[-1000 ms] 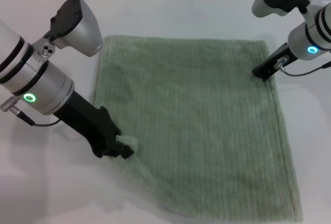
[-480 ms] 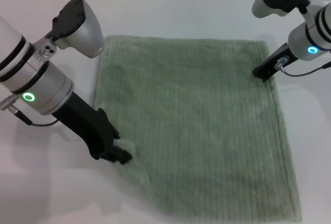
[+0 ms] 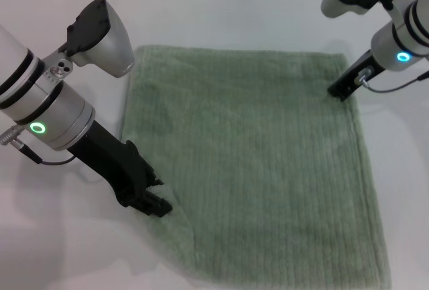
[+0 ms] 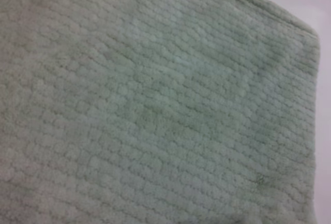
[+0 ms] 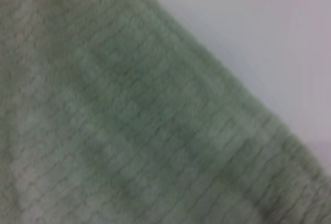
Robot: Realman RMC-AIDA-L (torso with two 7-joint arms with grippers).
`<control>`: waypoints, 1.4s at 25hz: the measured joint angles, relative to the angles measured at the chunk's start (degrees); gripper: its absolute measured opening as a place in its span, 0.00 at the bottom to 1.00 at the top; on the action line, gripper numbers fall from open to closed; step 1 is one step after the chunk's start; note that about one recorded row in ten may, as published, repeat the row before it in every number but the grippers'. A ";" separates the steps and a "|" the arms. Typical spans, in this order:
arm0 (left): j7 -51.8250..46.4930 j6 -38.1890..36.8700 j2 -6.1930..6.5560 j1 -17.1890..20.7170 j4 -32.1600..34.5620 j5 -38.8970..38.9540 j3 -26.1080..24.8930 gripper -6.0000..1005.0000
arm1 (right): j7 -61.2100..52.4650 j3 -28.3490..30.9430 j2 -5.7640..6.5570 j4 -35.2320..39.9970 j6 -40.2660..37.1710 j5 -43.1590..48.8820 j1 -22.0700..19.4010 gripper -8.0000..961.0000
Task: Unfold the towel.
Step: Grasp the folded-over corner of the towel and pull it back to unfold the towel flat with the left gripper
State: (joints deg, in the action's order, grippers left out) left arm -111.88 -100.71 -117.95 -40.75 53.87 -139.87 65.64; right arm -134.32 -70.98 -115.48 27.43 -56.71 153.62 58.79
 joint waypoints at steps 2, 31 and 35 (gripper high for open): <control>0.00 0.16 0.00 0.01 -0.09 -0.01 0.02 0.38 | -0.20 0.15 0.01 0.74 -0.26 0.53 0.04 0.03; -0.97 -0.75 -0.04 1.69 6.74 -1.45 0.00 0.68 | -0.42 0.93 0.57 0.77 -0.80 1.11 0.42 0.03; -0.36 -2.06 -0.14 4.44 14.93 2.11 -0.14 0.77 | -0.42 0.93 0.60 0.77 -0.77 1.08 0.48 0.03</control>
State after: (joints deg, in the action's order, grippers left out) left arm -112.24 -102.77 -118.09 -36.32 68.80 -137.76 65.50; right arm -134.74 -70.05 -114.88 28.21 -57.48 154.69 59.27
